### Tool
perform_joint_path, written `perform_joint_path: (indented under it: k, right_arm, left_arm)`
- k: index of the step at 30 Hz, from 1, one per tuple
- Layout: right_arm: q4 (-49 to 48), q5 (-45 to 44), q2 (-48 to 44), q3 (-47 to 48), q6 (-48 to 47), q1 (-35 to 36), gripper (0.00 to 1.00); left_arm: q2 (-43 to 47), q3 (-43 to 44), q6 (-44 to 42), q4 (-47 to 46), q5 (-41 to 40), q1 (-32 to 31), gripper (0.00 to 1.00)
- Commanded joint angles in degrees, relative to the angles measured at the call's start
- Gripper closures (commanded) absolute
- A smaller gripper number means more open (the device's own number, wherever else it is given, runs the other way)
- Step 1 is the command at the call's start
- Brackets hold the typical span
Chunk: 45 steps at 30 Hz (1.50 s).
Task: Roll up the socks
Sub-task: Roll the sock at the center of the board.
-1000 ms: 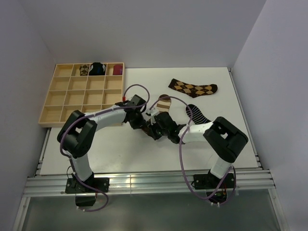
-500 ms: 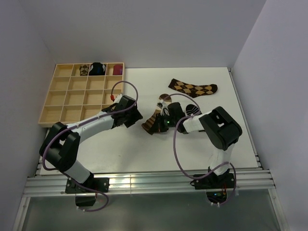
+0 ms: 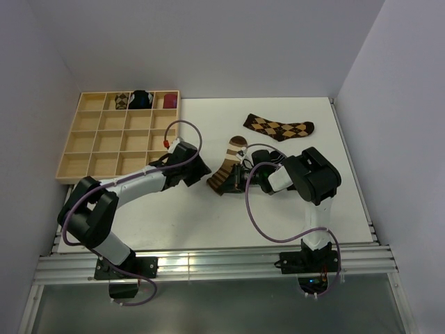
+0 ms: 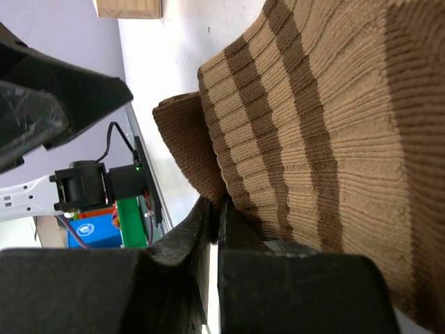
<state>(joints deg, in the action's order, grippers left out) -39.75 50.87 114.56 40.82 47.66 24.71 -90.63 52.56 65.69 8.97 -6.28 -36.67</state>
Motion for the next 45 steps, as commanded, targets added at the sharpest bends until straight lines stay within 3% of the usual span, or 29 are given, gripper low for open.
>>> perform_joint_path:
  k: [1, 32, 45]
  right_arm:
    - [5.1, -0.7, 0.7, 1.7, -2.0, -0.3, 1.00]
    - [10.6, -1.8, 1.9, 4.2, -4.2, -0.3, 1.00]
    - [15.1, -3.1, 0.1, 5.3, -7.6, -0.2, 0.96]
  left_arm:
    - [-1.0, -0.8, 0.4, -3.6, 1.4, -0.7, 0.41]
    - [-8.0, -0.5, 1.4, -1.7, -0.7, -1.8, 0.51]
    - [-11.3, 0.2, 1.8, 0.9, -0.7, -2.0, 0.63]
